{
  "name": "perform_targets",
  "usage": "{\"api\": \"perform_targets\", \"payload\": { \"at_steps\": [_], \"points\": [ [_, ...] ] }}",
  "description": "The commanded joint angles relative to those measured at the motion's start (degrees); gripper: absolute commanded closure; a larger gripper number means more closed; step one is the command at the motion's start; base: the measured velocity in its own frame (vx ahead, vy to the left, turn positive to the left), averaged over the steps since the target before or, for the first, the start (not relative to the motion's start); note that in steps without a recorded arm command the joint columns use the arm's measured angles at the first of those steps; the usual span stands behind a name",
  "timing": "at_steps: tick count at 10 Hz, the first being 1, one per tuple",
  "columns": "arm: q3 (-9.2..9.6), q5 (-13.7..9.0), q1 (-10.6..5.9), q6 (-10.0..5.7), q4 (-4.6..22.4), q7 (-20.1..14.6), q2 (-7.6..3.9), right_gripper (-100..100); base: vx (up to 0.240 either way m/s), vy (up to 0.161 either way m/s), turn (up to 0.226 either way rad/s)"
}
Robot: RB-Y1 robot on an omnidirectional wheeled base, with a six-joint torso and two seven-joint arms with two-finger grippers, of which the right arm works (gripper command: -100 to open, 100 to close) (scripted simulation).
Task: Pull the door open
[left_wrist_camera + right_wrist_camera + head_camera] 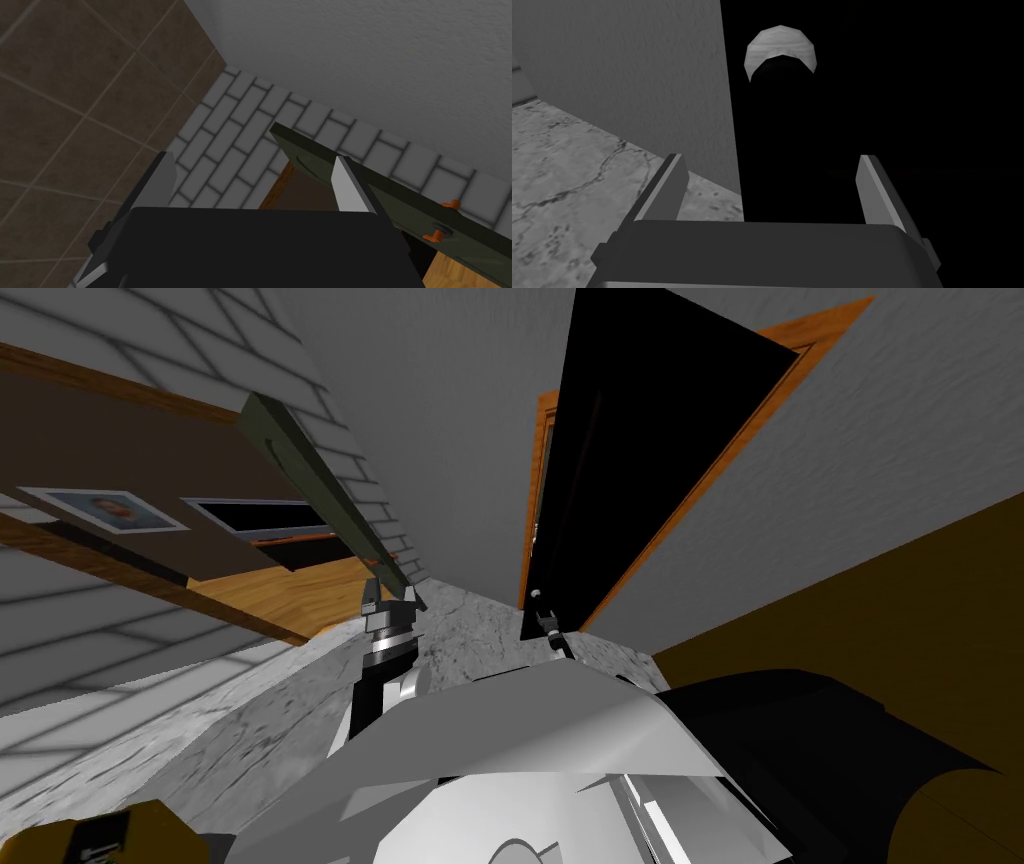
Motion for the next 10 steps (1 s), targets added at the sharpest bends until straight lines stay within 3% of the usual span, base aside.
{"api": "perform_targets", "payload": {
  "at_steps": [1, 6, 10],
  "points": [
    [0.00, 0.00, 0.00, 0.00, 0.00, 0.00, 0.00, -100, -0.084, -0.047, 0.020],
    [-6.66, -1.82, 1.06, -0.53, 0.86, 1.90, 0.78, -100, 0.026, -0.041, 0.292],
    [-10.71, -2.97, 1.67, -0.76, 1.35, 3.10, 1.25, -100, 0.018, -0.042, 0.225]
  ]
}}
